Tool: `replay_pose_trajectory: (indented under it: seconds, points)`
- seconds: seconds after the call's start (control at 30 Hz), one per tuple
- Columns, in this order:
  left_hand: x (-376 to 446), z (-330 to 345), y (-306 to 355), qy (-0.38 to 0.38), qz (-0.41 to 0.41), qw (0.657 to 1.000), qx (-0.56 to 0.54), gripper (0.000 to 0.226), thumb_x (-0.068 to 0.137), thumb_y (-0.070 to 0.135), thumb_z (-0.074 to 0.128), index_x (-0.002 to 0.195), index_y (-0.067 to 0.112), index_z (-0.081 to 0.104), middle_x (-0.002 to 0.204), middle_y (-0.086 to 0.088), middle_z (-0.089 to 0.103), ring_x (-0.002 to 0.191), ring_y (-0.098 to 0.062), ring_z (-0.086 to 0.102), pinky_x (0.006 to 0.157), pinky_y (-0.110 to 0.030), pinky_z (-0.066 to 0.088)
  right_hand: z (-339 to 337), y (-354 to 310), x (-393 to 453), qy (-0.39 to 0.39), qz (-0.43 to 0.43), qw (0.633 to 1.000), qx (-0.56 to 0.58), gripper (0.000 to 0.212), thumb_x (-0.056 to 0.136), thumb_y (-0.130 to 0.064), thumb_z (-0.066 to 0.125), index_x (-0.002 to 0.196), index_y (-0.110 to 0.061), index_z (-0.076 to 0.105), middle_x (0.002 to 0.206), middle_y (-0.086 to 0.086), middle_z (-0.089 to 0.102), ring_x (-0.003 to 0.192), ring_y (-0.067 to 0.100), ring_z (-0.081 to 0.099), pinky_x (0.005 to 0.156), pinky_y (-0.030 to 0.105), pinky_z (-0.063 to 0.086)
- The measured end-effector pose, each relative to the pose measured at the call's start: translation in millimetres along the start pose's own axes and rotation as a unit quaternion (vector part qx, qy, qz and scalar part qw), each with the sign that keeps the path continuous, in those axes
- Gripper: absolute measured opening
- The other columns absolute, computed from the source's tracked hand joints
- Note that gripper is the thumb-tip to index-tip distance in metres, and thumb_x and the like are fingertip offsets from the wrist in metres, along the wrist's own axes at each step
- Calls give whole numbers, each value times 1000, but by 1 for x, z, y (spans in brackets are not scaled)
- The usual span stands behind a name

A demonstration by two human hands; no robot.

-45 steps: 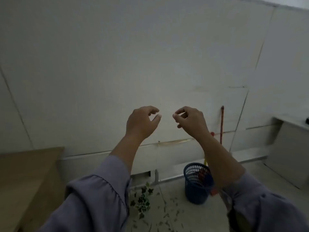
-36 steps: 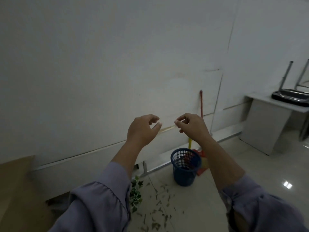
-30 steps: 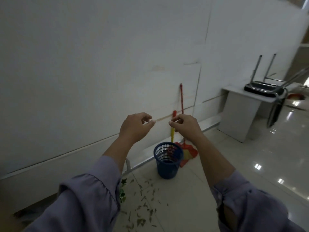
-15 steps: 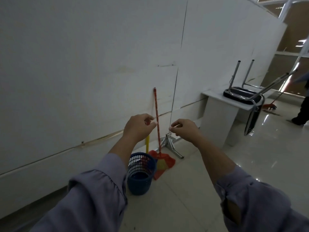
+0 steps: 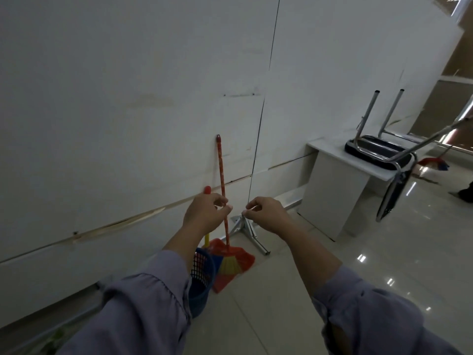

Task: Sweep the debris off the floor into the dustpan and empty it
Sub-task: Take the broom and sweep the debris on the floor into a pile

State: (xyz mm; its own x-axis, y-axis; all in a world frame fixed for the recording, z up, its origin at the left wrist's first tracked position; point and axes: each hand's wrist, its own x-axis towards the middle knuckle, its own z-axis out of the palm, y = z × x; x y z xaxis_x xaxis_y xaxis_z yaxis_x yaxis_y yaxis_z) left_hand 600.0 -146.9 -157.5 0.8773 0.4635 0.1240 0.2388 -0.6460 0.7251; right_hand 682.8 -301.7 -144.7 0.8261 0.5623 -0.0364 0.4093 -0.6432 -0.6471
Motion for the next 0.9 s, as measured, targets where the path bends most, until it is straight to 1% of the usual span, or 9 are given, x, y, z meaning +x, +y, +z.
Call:
replay_pose_trajectory:
  seconds: [0.07,0.17,0.27,0.43,0.57,0.67,0.7,0.8,0.9]
  points:
    - [28,16,-6,-6,-14,1000,-1,33,86,42,64,114,24,66,113,3,68,100,-12,63,88,-34,55,-1,11,30,-5,1,1000,1,36,89,-33,65,118,-12,62,112,6,66,94,15,62,86,31,54]
    - [77,35,-17,-20,-27,999,-1,35,86,41,64,115,22,66,114,2,68,102,-13,63,90,-33,53,-4,27,84,-7,5,1000,8,36,88,-33,66,117,-13,63,110,6,67,91,15,62,80,27,52]
    - [134,46,-31,-28,-40,999,7,35,86,40,64,115,20,66,114,1,68,102,-13,63,91,-32,53,-6,40,147,-6,17,1000,19,36,87,-34,66,116,-13,64,109,6,67,94,18,64,84,31,53]
    - [237,48,-55,-41,-92,995,14,35,85,36,66,114,18,66,114,-2,68,103,-18,63,94,-37,53,-4,51,254,-38,35,998,22,34,87,-33,67,113,-11,64,107,8,68,93,19,65,84,31,52]
    - [304,46,-68,-41,-115,992,28,38,86,37,65,119,18,65,118,-2,66,105,-18,62,92,-32,51,-2,54,329,-48,46,997,39,36,87,-33,65,116,-12,63,107,7,68,90,18,64,78,28,51]
    - [338,54,-75,-45,-138,989,28,36,87,36,65,117,17,66,118,-2,67,104,-17,62,90,-31,51,7,60,376,-74,44,996,33,34,87,-33,64,116,-15,64,109,7,68,95,19,64,85,33,53]
    - [349,59,-78,-48,-146,988,28,35,87,36,65,116,17,66,118,-2,67,104,-17,62,89,-31,52,11,61,391,-84,45,995,31,34,87,-32,64,117,-15,64,111,7,68,96,18,63,85,32,52]
    - [381,71,-88,-53,-173,983,19,37,86,36,65,119,17,63,121,-3,66,108,-18,61,93,-32,51,22,65,439,-106,49,993,30,43,87,-32,66,126,-14,58,117,7,65,97,18,60,83,29,48]
    - [411,82,-100,-65,-206,976,14,43,86,37,66,124,17,60,127,-5,63,113,-21,60,95,-33,50,38,71,485,-124,58,989,47,60,86,-30,68,138,-11,44,122,12,62,104,22,59,88,31,46]
